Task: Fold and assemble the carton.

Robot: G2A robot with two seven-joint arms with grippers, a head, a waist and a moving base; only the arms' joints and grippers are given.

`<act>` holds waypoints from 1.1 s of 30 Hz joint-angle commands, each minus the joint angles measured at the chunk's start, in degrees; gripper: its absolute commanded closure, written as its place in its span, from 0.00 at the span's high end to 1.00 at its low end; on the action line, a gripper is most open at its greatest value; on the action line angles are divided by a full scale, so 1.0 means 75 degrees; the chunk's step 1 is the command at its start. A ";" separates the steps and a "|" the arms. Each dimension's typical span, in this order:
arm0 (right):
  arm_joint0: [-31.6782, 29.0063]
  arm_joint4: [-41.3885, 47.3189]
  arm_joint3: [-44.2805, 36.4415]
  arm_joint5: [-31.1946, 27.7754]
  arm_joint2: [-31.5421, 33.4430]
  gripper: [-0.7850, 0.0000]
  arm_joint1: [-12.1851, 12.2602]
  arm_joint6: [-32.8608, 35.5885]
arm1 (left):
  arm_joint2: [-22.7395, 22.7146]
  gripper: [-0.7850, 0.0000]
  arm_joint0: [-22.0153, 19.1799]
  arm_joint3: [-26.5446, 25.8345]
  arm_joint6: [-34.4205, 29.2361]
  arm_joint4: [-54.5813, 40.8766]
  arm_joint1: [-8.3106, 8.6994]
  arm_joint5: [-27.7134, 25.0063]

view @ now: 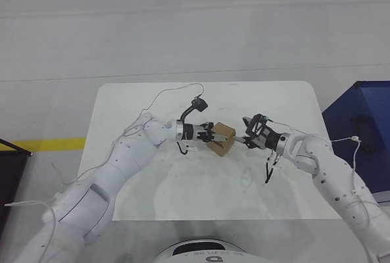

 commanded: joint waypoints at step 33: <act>0.0021 -0.0029 0.0069 -0.0069 0.0079 0.91 -0.0170 0.0511 | 0.0099 1.00 -0.0191 0.0230 -0.0275 0.0412 -0.0233 0.0108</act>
